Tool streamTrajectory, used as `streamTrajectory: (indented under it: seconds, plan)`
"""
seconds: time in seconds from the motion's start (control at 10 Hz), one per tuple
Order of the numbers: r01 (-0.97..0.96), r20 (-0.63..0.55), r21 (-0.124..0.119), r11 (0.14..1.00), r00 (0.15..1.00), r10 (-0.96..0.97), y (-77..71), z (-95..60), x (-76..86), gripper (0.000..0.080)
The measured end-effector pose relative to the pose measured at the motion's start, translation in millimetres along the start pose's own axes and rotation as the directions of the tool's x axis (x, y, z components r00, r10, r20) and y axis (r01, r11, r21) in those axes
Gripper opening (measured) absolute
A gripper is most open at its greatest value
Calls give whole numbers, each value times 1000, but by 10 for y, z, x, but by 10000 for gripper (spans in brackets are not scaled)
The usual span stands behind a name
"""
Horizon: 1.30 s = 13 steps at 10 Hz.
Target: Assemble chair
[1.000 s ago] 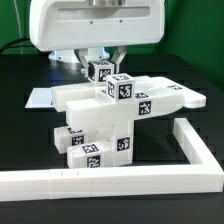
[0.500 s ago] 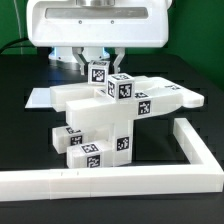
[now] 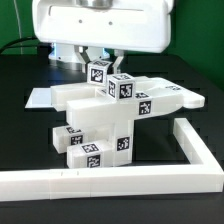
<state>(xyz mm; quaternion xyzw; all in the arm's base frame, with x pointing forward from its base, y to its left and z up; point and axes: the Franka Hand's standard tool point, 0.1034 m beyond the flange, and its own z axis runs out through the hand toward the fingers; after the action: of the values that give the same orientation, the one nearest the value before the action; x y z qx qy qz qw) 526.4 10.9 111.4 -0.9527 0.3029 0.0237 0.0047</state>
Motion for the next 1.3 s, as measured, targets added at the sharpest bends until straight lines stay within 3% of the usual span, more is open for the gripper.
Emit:
streamTrajectory:
  seconds: [0.3,0.5,1.0,1.1,1.2,1.3]
  plan:
    - [-187,2,4,982,982,187,-8,0,-5,282]
    - [-410,14,45,911,912,410,-10,8,-6,282]
    - [-677,65,61,733,736,674,-22,6,-3,282]
    - [-676,65,60,735,737,673,-21,10,-4,357]
    - [-661,61,58,748,750,658,-18,16,-6,357]
    - [-598,48,55,800,801,596,-18,20,-13,546]
